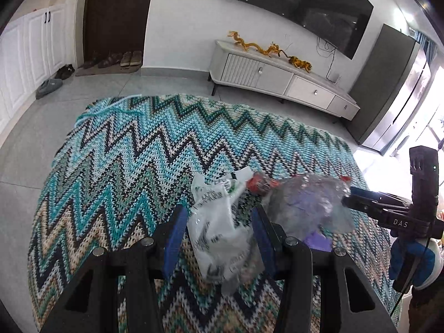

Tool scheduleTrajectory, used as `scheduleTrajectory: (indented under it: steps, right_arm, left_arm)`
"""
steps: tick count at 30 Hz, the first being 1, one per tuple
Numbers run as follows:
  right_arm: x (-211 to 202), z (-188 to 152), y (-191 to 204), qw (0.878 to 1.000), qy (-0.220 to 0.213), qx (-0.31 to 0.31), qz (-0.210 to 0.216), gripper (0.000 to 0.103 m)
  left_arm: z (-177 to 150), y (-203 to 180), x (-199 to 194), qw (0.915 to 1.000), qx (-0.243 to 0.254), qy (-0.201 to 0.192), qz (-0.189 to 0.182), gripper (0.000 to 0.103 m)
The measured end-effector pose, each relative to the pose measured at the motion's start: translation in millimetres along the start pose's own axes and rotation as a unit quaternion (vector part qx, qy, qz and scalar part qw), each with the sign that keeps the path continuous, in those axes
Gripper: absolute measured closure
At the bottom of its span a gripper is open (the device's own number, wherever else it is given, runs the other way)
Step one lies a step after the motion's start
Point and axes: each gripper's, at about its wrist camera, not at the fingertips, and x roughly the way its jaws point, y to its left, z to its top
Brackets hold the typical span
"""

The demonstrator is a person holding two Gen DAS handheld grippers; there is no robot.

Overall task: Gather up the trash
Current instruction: 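Grasp the white printed bag with left tool while right grasps red-tied clear bag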

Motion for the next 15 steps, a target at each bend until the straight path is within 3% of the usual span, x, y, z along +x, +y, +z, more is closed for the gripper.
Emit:
scheduleTrajectory:
  steps: [3,6,8,10,12,15]
  right_arm:
    - [17,4,-4,1.000,0.007,0.007,0.008,0.054]
    - [26,5,-8,1.000,0.006,0.016,0.023,0.055]
    - [27,3,-8,0.999,0.000,0.014,0.030,0.063]
    - [21,1,-9,0.999,-0.007,0.011,0.032,0.081]
    - [10,-6,-13,0.999,-0.014,0.011,0.026,0.090]
    - [-7,-15,-20,1.000,-0.019,0.015,0.020,0.094]
  left_arm:
    - [-1,12,16,0.9997,-0.021,0.010,-0.010,0.058]
    - [-4,24,28,0.9987,-0.042,0.020,-0.020,0.067]
    - [-6,28,32,0.9983,-0.048,0.024,-0.022,0.072]
    - [-8,32,32,0.9976,-0.059,0.023,-0.026,0.077]
    - [-11,35,28,0.9972,-0.067,0.018,-0.026,0.078]
    - [-18,36,13,0.9971,-0.072,0.009,-0.025,0.081]
